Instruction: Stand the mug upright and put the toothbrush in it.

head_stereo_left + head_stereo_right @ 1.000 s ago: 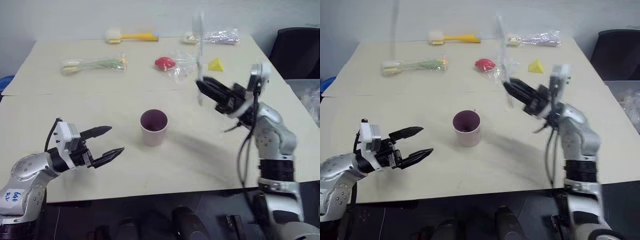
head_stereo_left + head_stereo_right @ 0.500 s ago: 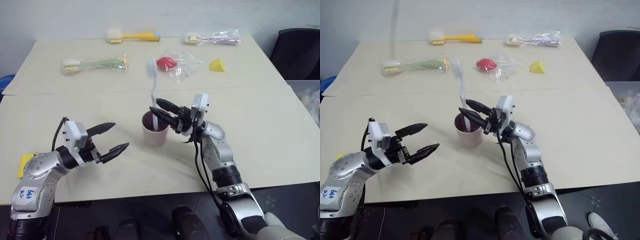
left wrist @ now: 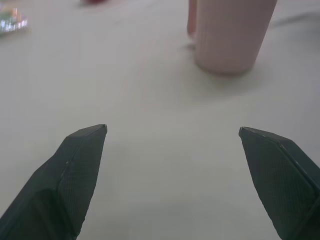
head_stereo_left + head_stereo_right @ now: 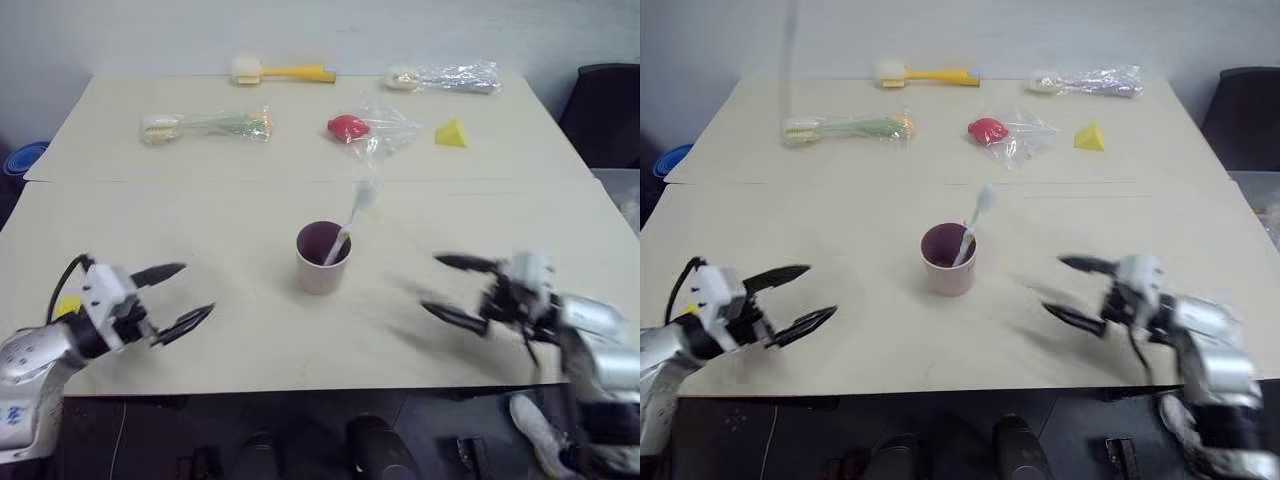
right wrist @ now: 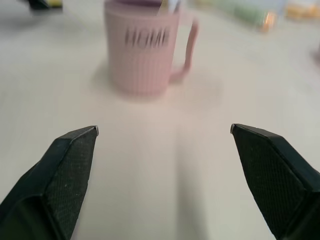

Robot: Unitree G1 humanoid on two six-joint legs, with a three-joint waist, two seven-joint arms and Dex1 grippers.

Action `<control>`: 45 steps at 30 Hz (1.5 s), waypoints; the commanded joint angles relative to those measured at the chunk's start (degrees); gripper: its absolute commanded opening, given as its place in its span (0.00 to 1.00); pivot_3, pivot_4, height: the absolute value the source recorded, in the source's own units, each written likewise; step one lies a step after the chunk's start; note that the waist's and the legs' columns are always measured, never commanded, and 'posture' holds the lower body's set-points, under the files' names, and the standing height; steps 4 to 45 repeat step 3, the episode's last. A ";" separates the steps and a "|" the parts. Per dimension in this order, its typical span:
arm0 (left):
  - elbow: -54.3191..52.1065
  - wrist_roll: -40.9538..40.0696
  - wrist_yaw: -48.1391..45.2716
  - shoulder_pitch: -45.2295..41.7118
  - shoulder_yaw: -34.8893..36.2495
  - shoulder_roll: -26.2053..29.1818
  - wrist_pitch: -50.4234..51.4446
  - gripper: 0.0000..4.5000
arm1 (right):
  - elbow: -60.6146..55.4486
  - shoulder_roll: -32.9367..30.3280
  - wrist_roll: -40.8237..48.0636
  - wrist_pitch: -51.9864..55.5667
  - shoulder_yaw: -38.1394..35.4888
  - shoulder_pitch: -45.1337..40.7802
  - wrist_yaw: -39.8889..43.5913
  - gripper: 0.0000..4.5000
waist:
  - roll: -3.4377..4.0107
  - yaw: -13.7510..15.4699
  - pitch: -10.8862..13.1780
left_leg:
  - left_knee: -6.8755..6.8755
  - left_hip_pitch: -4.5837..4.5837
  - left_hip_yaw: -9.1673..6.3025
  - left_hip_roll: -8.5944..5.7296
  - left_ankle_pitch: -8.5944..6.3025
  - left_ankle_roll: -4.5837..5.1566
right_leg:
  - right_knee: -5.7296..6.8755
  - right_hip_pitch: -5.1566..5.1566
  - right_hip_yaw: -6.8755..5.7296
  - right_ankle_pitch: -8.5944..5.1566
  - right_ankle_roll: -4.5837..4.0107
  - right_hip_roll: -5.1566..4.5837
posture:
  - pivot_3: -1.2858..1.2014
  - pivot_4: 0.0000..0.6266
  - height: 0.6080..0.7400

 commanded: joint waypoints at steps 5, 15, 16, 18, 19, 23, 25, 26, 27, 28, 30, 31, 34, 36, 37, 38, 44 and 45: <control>-0.20 2.47 -1.02 5.46 3.09 -0.22 -5.58 1.00 | 2.02 -1.49 -0.61 -8.13 -4.45 6.61 3.74 0.99 | -0.21 0.01 0.13 | -0.29 0.80 0.11 0.06 -0.01 0.02 | -0.44 0.87 0.05 0.06 0.03 0.06 | 0.52 0.24 1.00; -0.20 2.47 -1.02 5.46 3.09 -0.22 -5.58 1.00 | 2.02 -1.49 -0.61 -8.13 -4.45 6.61 3.74 0.99 | -0.21 0.01 0.13 | -0.29 0.80 0.11 0.06 -0.01 0.02 | -0.44 0.87 0.05 0.06 0.03 0.06 | 0.52 0.24 1.00; -0.20 2.47 -1.02 5.46 3.09 -0.22 -5.58 1.00 | 2.02 -1.49 -0.61 -8.13 -4.45 6.61 3.74 0.99 | -0.21 0.01 0.13 | -0.29 0.80 0.11 0.06 -0.01 0.02 | -0.44 0.87 0.05 0.06 0.03 0.06 | 0.52 0.24 1.00; -0.20 2.47 -1.02 5.46 3.09 -0.22 -5.58 1.00 | 2.02 -1.49 -0.61 -8.13 -4.45 6.61 3.74 0.99 | -0.21 0.01 0.13 | -0.29 0.80 0.11 0.06 -0.01 0.02 | -0.44 0.87 0.05 0.06 0.03 0.06 | 0.52 0.24 1.00; -0.20 2.47 -1.02 5.46 3.09 -0.22 -5.58 1.00 | 2.02 -1.49 -0.61 -8.13 -4.45 6.61 3.74 0.99 | -0.21 0.01 0.13 | -0.29 0.80 0.11 0.06 -0.01 0.02 | -0.44 0.87 0.05 0.06 0.03 0.06 | 0.52 0.24 1.00; -0.20 2.47 -1.02 5.46 3.09 -0.22 -5.58 1.00 | 2.02 -1.49 -0.61 -8.13 -4.45 6.61 3.74 0.99 | -0.21 0.01 0.13 | -0.29 0.80 0.11 0.06 -0.01 0.02 | -0.44 0.87 0.05 0.06 0.03 0.06 | 0.52 0.24 1.00; -0.20 2.47 -1.02 5.46 3.09 -0.22 -5.58 1.00 | 2.02 -1.49 -0.61 -8.13 -4.45 6.61 3.74 0.99 | -0.21 0.01 0.13 | -0.29 0.80 0.11 0.06 -0.01 0.02 | -0.44 0.87 0.05 0.06 0.03 0.06 | 0.52 0.24 1.00; -0.20 2.47 -1.02 5.46 3.09 -0.22 -5.58 1.00 | 2.02 -1.49 -0.61 -8.13 -4.45 6.61 3.74 0.99 | -0.21 0.01 0.13 | -0.29 0.80 0.11 0.06 -0.01 0.02 | -0.44 0.87 0.05 0.06 0.03 0.06 | 0.52 0.24 1.00; -0.20 2.47 -1.02 5.46 3.09 -0.22 -5.58 1.00 | 2.02 -1.49 -0.61 -8.13 -4.45 6.61 3.74 0.99 | -0.21 0.01 0.13 | -0.29 0.80 0.11 0.06 -0.01 0.02 | -0.44 0.87 0.05 0.06 0.03 0.06 | 0.52 0.24 1.00; -0.20 2.47 -1.02 5.46 3.09 -0.22 -5.58 1.00 | 2.02 -1.49 -0.61 -8.13 -4.45 6.61 3.74 0.99 | -0.21 0.01 0.13 | -0.29 0.80 0.11 0.06 -0.01 0.02 | -0.44 0.87 0.05 0.06 0.03 0.06 | 0.52 0.24 1.00; -0.20 2.47 -1.02 5.46 3.09 -0.22 -5.58 1.00 | 2.02 -1.49 -0.61 -8.13 -4.45 6.61 3.74 0.99 | -0.21 0.01 0.13 | -0.29 0.80 0.11 0.06 -0.01 0.02 | -0.44 0.87 0.05 0.06 0.03 0.06 | 0.52 0.24 1.00; -0.20 2.47 -1.02 5.46 3.09 -0.22 -5.58 1.00 | 2.02 -1.49 -0.61 -8.13 -4.45 6.61 3.74 0.99 | -0.21 0.01 0.13 | -0.29 0.80 0.11 0.06 -0.01 0.02 | -0.44 0.87 0.05 0.06 0.03 0.06 | 0.52 0.24 1.00; -0.20 2.47 -1.02 5.46 3.09 -0.22 -5.58 1.00 | 2.02 -1.49 -0.61 -8.13 -4.45 6.61 3.74 0.99 | -0.21 0.01 0.13 | -0.29 0.80 0.11 0.06 -0.01 0.02 | -0.44 0.87 0.05 0.06 0.03 0.06 | 0.52 0.24 1.00; -0.20 2.47 -1.02 5.46 3.09 -0.22 -5.58 1.00 | 2.02 -1.49 -0.61 -8.13 -4.45 6.61 3.74 0.99 | -0.21 0.01 0.13 | -0.29 0.80 0.11 0.06 -0.01 0.02 | -0.44 0.87 0.05 0.06 0.03 0.06 | 0.52 0.24 1.00; -0.20 2.47 -1.02 5.46 3.09 -0.22 -5.58 1.00 | 2.02 -1.49 -0.61 -8.13 -4.45 6.61 3.74 0.99 | -0.21 0.01 0.13 | -0.29 0.80 0.11 0.06 -0.01 0.02 | -0.44 0.87 0.05 0.06 0.03 0.06 | 0.52 0.24 1.00; -0.20 2.47 -1.02 5.46 3.09 -0.22 -5.58 1.00 | 2.02 -1.49 -0.61 -8.13 -4.45 6.61 3.74 0.99 | -0.21 0.01 0.13 | -0.29 0.80 0.11 0.06 -0.01 0.02 | -0.44 0.87 0.05 0.06 0.03 0.06 | 0.52 0.24 1.00; -0.20 2.47 -1.02 5.46 3.09 -0.22 -5.58 1.00 | 2.02 -1.49 -0.61 -8.13 -4.45 6.61 3.74 0.99 | -0.21 0.01 0.13 | -0.29 0.80 0.11 0.06 -0.01 0.02 | -0.44 0.87 0.05 0.06 0.03 0.06 | 0.52 0.24 1.00; -0.20 2.47 -1.02 5.46 3.09 -0.22 -5.58 1.00 | 2.02 -1.49 -0.61 -8.13 -4.45 6.61 3.74 0.99 | -0.21 0.01 0.13 | -0.29 0.80 0.11 0.06 -0.01 0.02 | -0.44 0.87 0.05 0.06 0.03 0.06 | 0.52 0.24 1.00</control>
